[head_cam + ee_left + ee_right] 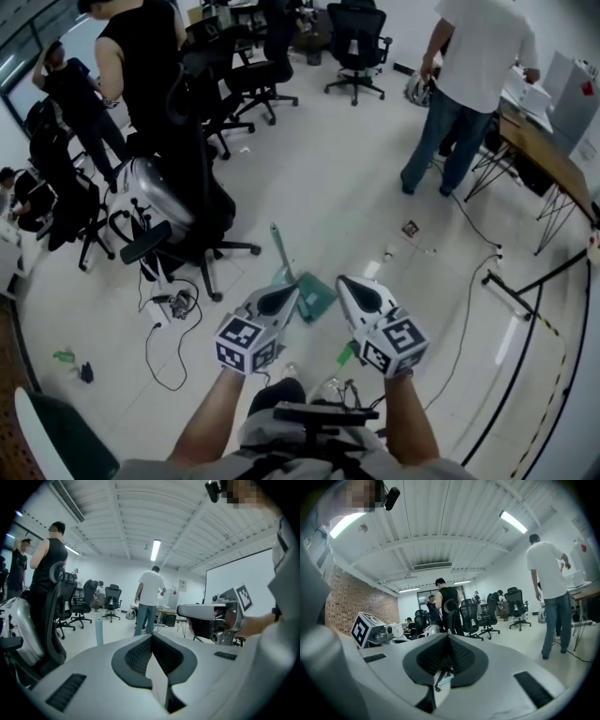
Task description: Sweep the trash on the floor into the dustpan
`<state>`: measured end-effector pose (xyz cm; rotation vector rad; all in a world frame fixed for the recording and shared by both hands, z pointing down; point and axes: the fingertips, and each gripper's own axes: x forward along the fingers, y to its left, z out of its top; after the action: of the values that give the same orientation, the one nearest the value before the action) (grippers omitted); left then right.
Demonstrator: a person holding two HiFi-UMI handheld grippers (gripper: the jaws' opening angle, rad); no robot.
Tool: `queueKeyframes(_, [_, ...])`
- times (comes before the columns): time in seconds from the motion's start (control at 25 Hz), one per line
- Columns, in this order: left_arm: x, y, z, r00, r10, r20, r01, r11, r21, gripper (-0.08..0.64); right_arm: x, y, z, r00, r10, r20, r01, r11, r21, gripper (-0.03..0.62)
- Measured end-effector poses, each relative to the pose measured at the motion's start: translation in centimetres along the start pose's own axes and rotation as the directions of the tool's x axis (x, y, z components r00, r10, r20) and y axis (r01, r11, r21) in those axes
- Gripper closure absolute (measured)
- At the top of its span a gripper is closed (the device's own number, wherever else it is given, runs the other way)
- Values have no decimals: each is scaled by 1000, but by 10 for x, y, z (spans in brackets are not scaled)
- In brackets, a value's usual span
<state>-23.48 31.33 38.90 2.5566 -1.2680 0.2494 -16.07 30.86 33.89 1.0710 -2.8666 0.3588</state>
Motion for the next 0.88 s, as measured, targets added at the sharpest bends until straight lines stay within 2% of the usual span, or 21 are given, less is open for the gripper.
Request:
queueKeyframes(0.2, [17, 39, -19, 997, 66, -33, -68, 997, -49, 552, 42, -19, -4, 998, 48, -46, -49, 999, -13, 592])
queueKeyframes(0.44, [25, 81, -43, 991, 119, -58, -124, 987, -102, 552, 81, -23, -14, 984, 76, -164, -88, 994, -71, 592])
queueKeyframes(0.64, [38, 110, -51, 982, 182, -52, -187, 978, -96, 553, 109, -33, -13, 976, 104, -189, -121, 989, -84, 592])
queueKeyframes(0.76, [45, 125, -71, 967, 230, -108, -240, 967, -90, 553, 123, -37, -18, 965, 140, -221, -160, 984, -73, 592])
queueKeyframes(0.88, [60, 133, -95, 955, 231, -187, -248, 966, -72, 552, 135, -47, -19, 954, 162, -253, -184, 981, -67, 592])
